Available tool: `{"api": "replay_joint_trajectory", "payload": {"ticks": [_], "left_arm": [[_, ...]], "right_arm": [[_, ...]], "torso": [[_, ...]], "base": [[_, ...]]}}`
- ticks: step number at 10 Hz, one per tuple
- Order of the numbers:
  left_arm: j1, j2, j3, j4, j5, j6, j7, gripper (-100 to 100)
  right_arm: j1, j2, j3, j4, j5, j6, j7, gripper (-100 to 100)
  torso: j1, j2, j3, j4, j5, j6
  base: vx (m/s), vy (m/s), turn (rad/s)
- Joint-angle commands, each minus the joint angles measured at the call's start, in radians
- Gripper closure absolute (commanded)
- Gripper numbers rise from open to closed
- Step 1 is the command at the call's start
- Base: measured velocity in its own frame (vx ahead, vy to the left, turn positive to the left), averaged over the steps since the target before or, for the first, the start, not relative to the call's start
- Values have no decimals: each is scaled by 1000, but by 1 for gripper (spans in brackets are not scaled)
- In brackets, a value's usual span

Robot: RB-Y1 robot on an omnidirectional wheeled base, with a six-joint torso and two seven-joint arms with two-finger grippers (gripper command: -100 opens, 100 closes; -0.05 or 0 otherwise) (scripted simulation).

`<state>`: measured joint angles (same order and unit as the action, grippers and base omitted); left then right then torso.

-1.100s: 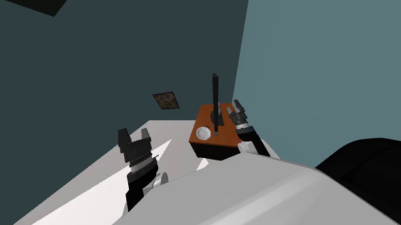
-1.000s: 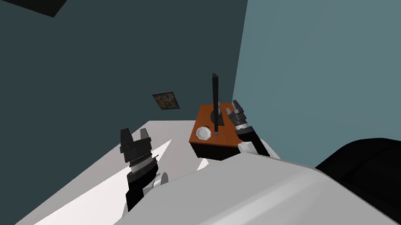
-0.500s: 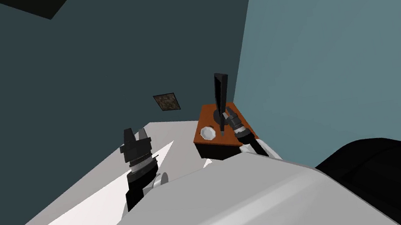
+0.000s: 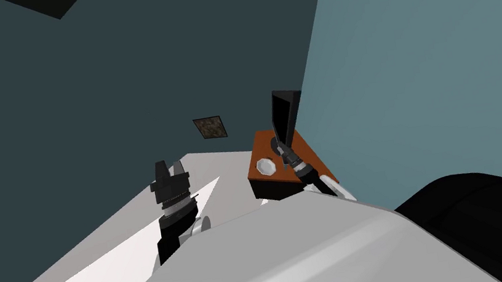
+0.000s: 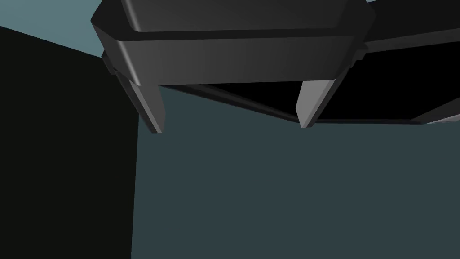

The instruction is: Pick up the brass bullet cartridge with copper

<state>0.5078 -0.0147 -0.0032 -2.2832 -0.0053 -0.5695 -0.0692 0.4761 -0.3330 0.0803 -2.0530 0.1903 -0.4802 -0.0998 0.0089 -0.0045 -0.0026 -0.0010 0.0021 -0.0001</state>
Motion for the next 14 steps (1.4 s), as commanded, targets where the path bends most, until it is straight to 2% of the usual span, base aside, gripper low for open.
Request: {"api": "replay_joint_trajectory", "payload": {"ticks": [1,2,4,5,7,8,9,10,11,12,13,14], "left_arm": [[0,0,0,0,0,0,0,0],[0,0,0,0,0,0,0,0],[0,0,0,0,0,0,0,0],[0,0,0,0,0,0,0,0],[0,0,0,0,0,0,0,0],[0,0,0,0,0,0,0,0],[0,0,0,0,0,0,0,0],[0,0,0,0,0,0,0,0],[0,0,0,0,0,0,0,0],[0,0,0,0,0,0,0,0],[0,0,0,0,0,0,0,0],[0,0,0,0,0,0,0,0]], "right_arm": [[-5,-50,23,49,39,-13,15,-100],[-5,-62,23,49,39,-13,15,-100],[-9,-127,59,109,94,-29,40,-100],[-9,-144,59,121,94,-29,40,-100],[-12,-209,101,189,152,-40,70,-100],[-12,-227,101,195,152,-40,70,-100],[-14,-268,125,227,182,-42,86,-100],[-14,-268,125,242,182,-42,86,-100],[-17,-308,149,284,211,-42,104,-100],[-17,-308,149,284,211,-42,104,-100],[-20,-347,175,317,241,-41,122,-100],[-20,-347,175,327,241,-41,122,-100]], "torso": [[0,0,0,0,0,0],[3,-2,-1,0,1,0],[2,-1,0,0,0,0],[4,-1,0,0,1,0],[1,0,0,0,0,0],[3,-2,-1,0,1,0],[1,-3,-2,-1,1,0],[2,-3,-2,-1,1,0],[0,-2,-1,-1,0,0],[-1,-2,-1,0,0,0],[-2,-1,-1,0,0,0],[-1,-1,-1,0,0,0]], "base": [[107,195,-8],[72,169,-12],[66,183,8],[47,151,-3],[85,179,33],[110,159,2],[110,179,44],[86,139,16],[99,130,57],[69,102,15],[73,125,71],[69,115,24]]}}
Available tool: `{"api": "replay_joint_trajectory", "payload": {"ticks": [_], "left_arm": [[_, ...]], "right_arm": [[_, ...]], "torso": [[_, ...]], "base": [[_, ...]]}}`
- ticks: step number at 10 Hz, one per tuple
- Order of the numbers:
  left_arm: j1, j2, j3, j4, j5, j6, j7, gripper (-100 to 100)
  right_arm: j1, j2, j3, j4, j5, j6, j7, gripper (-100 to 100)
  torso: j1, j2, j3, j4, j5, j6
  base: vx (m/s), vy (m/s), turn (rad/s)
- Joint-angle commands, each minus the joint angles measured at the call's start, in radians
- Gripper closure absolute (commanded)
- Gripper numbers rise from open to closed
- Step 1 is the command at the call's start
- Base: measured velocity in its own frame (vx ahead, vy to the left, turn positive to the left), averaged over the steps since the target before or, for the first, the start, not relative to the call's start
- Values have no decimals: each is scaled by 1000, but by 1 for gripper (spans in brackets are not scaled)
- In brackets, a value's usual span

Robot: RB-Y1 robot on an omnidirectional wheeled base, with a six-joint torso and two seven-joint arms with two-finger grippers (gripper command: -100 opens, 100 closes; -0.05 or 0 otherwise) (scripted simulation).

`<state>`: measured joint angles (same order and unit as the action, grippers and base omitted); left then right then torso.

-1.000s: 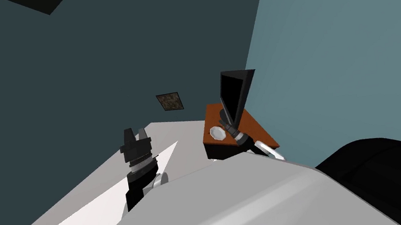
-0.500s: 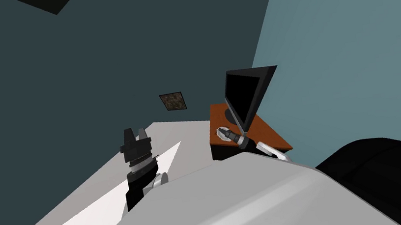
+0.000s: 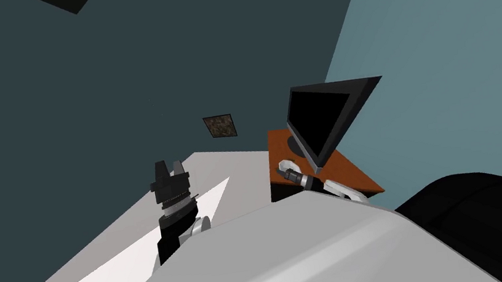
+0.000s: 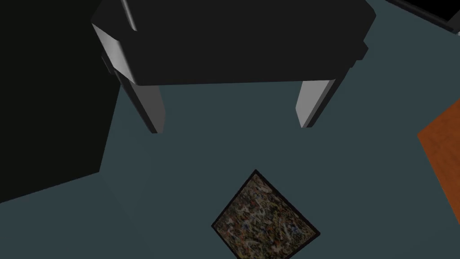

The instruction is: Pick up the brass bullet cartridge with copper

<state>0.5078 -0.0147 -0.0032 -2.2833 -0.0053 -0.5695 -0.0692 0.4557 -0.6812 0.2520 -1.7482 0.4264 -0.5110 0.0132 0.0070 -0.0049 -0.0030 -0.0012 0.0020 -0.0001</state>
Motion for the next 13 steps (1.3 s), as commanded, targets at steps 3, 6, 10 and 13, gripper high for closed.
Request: {"api": "replay_joint_trajectory", "payload": {"ticks": [3,6,10,13], "left_arm": [[0,0,0,0,0,0,0,0],[0,0,0,0,0,0,0,0],[0,0,0,0,0,0,0,0],[0,0,0,0,0,0,0,0]], "right_arm": [[-5,-74,57,103,63,0,48,-100],[-11,-140,115,196,120,18,90,-100],[-16,-204,175,280,173,43,133,-100],[-21,-258,235,360,221,76,177,-100]], "torso": [[0,-2,-1,0,0,0],[3,-4,-2,-1,1,0],[-1,-2,-1,0,0,0],[-2,-3,-2,-1,0,0]], "base": [[100,120,60],[134,160,91],[120,113,89],[128,81,119]]}}
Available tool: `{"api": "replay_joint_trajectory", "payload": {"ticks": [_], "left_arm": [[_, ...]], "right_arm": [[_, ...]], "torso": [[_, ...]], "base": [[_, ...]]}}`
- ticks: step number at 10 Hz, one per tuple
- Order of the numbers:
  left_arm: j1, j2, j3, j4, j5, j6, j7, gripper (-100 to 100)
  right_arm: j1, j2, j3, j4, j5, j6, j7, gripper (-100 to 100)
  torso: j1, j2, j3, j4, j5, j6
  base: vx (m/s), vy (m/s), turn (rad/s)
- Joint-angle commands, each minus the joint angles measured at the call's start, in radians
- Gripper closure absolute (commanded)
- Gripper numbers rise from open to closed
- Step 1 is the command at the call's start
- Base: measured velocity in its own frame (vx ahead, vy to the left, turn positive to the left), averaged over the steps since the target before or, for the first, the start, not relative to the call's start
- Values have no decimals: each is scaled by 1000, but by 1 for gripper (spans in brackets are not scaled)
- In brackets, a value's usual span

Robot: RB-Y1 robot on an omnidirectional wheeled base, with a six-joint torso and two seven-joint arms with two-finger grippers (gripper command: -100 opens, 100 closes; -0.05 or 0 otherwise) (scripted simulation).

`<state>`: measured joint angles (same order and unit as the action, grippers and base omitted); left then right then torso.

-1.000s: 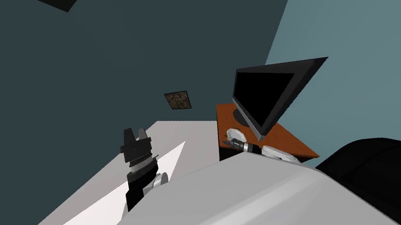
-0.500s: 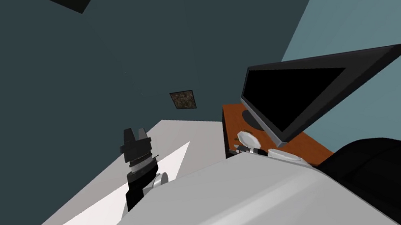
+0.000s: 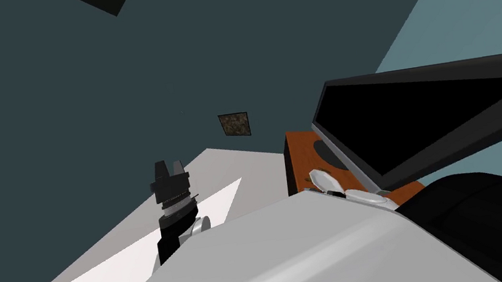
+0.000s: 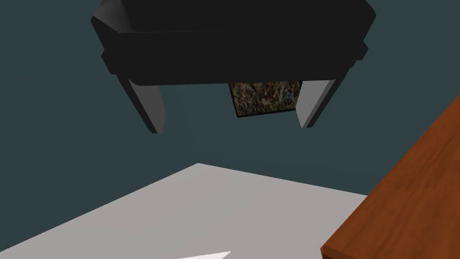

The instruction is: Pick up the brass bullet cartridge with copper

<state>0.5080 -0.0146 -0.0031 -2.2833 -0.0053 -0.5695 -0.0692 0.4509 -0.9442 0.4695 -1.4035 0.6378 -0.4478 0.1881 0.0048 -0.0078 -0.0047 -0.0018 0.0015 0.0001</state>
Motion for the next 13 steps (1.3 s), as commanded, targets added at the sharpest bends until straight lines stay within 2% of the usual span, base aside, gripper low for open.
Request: {"api": "replay_joint_trajectory", "payload": {"ticks": [1,2,3,4,5,8,11,12,13], "left_arm": [[0,0,0,0,0,0,0,0],[0,0,0,0,0,0,0,0],[0,0,0,0,0,0,0,0],[0,0,0,0,0,0,0,0],[0,0,0,0,0,0,0,0],[0,0,0,0,0,0,0,0],[0,0,0,0,0,0,0,0],[0,0,0,0,0,0,0,0],[0,0,0,0,0,0,0,0]], "right_arm": [[-18,-18,47,50,32,32,23,-100],[-20,-39,73,88,53,52,45,-100],[-20,-39,75,90,53,52,45,-100],[-22,-57,103,116,72,73,66,-100],[-22,-57,103,124,72,73,66,-100],[-27,-98,182,217,122,142,126,-100],[-28,-119,252,292,157,213,179,-100],[-28,-119,252,292,157,213,179,-100],[-28,-122,274,313,166,236,195,-100]], "torso": [[0,0,0,0,0,0],[1,-1,-1,0,0,0],[2,-3,-1,-1,1,-1],[0,0,0,0,0,0],[-1,1,1,0,0,0],[-2,1,1,0,0,0],[-4,-1,0,0,-1,0],[-5,1,0,0,-1,0],[-5,4,2,1,-1,1]], "base": [[156,90,90],[177,111,209],[124,72,69],[106,44,100],[79,22,71],[132,45,173],[144,-6,186],[76,-24,38],[53,-17,92]]}}
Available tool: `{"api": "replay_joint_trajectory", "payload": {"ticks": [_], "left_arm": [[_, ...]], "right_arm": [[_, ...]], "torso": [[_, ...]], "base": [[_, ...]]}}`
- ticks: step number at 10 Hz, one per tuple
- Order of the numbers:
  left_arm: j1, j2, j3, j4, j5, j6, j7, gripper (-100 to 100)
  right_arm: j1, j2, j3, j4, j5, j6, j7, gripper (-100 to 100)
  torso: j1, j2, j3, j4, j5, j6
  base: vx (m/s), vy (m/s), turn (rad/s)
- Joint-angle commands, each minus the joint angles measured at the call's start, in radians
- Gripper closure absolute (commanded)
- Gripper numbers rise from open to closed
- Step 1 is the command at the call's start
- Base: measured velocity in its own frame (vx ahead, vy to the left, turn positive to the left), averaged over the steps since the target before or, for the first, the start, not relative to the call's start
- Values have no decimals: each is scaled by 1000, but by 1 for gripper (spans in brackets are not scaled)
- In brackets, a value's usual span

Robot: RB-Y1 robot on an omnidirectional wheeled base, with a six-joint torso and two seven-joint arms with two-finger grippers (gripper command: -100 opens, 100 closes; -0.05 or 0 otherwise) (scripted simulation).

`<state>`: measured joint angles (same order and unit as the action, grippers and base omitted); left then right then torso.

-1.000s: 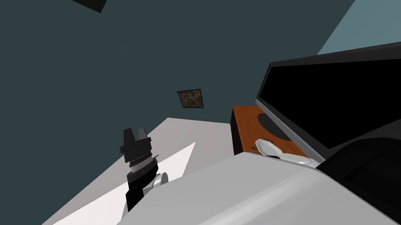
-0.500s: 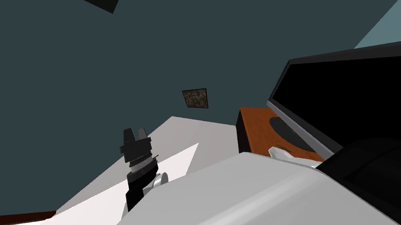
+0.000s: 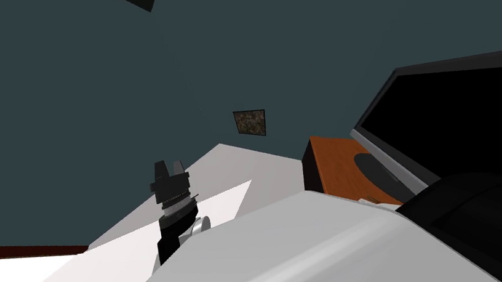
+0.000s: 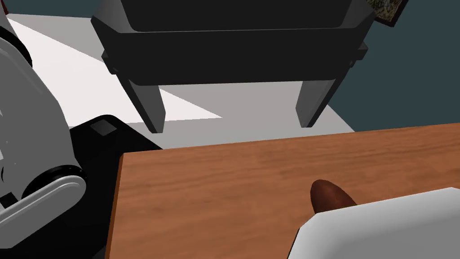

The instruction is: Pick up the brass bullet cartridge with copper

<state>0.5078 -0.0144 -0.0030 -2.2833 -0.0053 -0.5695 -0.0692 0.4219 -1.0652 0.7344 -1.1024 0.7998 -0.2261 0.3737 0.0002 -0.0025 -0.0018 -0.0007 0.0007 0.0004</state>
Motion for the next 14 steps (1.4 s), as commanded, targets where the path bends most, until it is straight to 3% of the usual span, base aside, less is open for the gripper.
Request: {"api": "replay_joint_trajectory", "payload": {"ticks": [1,5,6,7,8,10,11,12,14], "left_arm": [[0,0,0,0,0,0,0,0],[0,0,0,0,0,0,0,0],[0,0,0,0,0,0,0,0],[0,0,0,0,0,0,0,0],[0,0,0,0,0,0,0,0],[0,0,0,0,0,0,0,0],[0,0,0,0,0,0,0,0],[0,0,0,0,0,0,0,0],[0,0,0,0,0,0,0,0]], "right_arm": [[2,-4,28,31,12,36,24,-100],[10,-7,91,91,33,109,68,-100],[9,-3,83,77,31,101,59,-100],[9,-3,85,80,32,106,62,0],[4,27,87,100,33,115,67,-100],[-4,77,91,135,35,131,76,-100],[-6,71,81,141,36,114,80,-100],[-7,74,80,144,37,115,83,100],[-6,75,81,142,37,113,82,100]], "torso": [[0,0,0,0,0,0],[-2,1,1,0,0,0],[-3,2,1,0,-1,0],[-1,3,2,1,-1,1],[1,4,2,1,0,1],[-1,4,3,1,-1,0],[-3,5,3,1,-1,0],[-1,4,3,1,0,1],[0,4,3,1,0,0]], "base": [[56,-25,154],[48,-49,113],[11,-38,20],[3,-7,-1],[1,-27,56],[-1,-61,79],[1,-37,18],[0,-6,-1],[0,0,0]]}}
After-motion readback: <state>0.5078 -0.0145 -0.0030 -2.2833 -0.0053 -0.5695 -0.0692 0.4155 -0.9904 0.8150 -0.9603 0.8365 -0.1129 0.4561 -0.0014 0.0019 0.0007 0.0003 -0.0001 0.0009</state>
